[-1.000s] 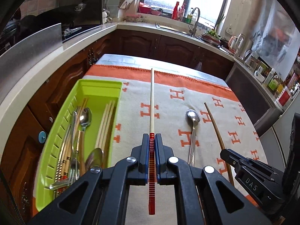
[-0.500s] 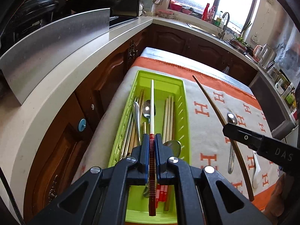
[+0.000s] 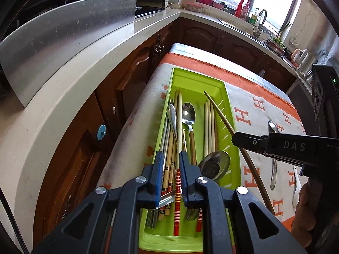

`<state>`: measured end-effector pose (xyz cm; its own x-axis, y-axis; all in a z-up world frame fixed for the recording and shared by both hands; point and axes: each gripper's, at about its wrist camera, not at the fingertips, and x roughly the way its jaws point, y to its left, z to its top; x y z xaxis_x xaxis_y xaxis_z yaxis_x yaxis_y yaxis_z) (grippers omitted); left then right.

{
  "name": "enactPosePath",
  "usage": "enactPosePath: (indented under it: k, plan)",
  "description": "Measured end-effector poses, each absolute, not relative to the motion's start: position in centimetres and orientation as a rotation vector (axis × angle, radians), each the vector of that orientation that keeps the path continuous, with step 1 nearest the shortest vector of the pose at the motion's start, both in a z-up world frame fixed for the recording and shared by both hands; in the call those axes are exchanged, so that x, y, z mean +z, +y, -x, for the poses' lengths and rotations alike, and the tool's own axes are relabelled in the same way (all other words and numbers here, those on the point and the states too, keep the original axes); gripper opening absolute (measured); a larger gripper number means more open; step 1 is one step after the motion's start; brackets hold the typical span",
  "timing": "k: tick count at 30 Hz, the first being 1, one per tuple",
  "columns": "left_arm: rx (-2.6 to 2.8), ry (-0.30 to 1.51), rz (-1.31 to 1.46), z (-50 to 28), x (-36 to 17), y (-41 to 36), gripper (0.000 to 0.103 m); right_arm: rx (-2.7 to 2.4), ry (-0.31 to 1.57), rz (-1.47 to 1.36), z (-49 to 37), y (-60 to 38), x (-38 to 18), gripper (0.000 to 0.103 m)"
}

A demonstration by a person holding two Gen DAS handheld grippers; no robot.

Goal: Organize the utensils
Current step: 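Carry both chopsticks over the green tray and lower them in, then open both tools to release the chopsticks and move back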

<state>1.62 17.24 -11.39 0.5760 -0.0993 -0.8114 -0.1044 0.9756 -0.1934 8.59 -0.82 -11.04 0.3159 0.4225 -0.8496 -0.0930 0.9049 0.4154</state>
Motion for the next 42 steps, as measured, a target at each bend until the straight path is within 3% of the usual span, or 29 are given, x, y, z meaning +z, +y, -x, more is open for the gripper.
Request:
enactPosePath:
  k: [32,36,42]
  plan:
    - [-0.015,0.941,0.173,-0.8,-9.2,14.1,0.02,0.347,1.184,-0.257,-6.7,-1.9,-10.1,0.007]
    - [-0.041,0.941,0.145,-0.5,-8.8,12.4,0.024,0.327,1.171,-0.265,-6.0,-3.5,-10.0,0.007]
    - [-0.08,0.935,0.096,0.1,-8.1,9.3,0.043,0.285,1.153,-0.292,-5.0,-6.8,-10.2,0.007]
